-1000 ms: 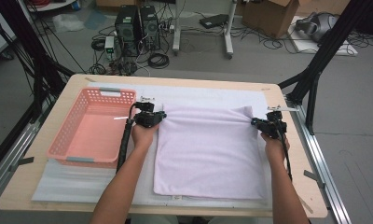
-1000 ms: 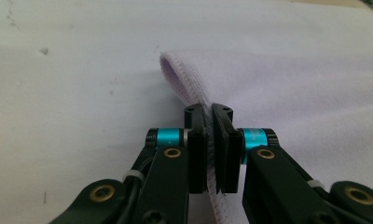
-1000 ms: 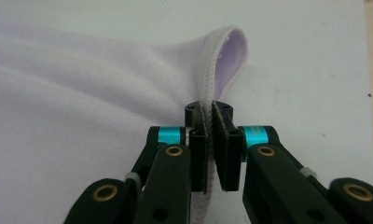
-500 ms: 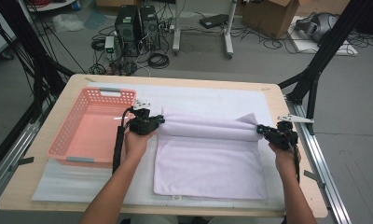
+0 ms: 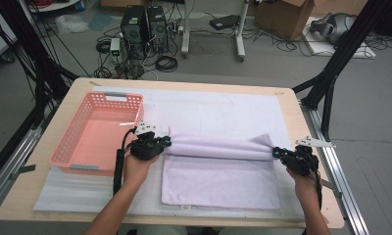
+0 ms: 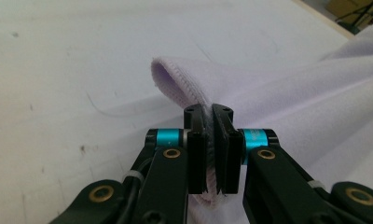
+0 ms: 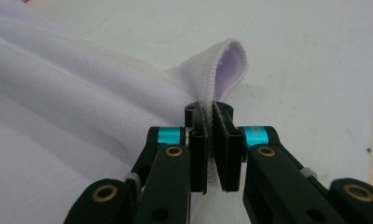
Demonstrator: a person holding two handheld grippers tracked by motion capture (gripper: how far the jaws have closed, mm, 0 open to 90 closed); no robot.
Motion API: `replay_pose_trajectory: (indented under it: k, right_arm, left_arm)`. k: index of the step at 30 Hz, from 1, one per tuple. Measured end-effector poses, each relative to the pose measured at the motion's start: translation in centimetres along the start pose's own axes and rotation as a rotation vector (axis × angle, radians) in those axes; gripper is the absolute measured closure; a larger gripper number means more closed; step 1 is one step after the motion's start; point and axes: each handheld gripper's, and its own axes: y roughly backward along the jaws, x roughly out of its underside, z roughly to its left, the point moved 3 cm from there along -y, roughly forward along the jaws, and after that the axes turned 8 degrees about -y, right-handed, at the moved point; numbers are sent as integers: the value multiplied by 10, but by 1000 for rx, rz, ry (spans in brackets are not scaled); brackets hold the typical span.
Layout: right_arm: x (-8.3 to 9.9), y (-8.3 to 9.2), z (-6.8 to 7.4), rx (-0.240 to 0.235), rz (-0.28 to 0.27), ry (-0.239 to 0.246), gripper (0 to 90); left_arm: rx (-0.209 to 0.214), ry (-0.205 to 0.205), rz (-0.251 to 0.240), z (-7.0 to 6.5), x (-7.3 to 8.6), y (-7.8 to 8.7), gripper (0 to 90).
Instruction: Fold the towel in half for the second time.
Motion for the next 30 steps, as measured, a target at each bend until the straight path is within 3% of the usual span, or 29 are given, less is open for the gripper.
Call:
replay_pose_trajectory:
  k: [6, 8, 11, 15, 18, 22, 25, 28, 30]
  right_arm:
    - [6, -1, 1, 2, 23, -9, 818]
    - [4, -1, 1, -1, 16, -27, 667]
    - [-1, 1, -3, 9, -19, -56, 536]
    - [-16, 4, -6, 34, -59, -89, 461]
    - [-28, -4, -6, 50, -35, -78, 427]
    - [-37, -25, -6, 90, 47, -43, 411]
    - [-38, -42, -8, 106, 108, -42, 419]
    - [-34, -54, -11, 95, 158, -38, 564]
    - [-33, -57, -11, 86, 192, -17, 797]
  left_arm:
    - [-2, -13, 35, -3, 10, -4, 817]
    - [-10, -3, 26, 0, 9, -5, 673]
    - [-9, 5, 19, 5, 5, -9, 513]
    - [-16, 21, 33, 12, -2, -18, 424]
    - [-20, 30, 42, 17, -7, -27, 402]
    - [-37, 35, 88, 22, -8, -42, 411]
    - [-27, 21, 107, 20, -5, -49, 513]
    - [-14, 24, 147, 19, -1, -53, 662]
    - [-2, 20, 144, 17, -1, -52, 784]
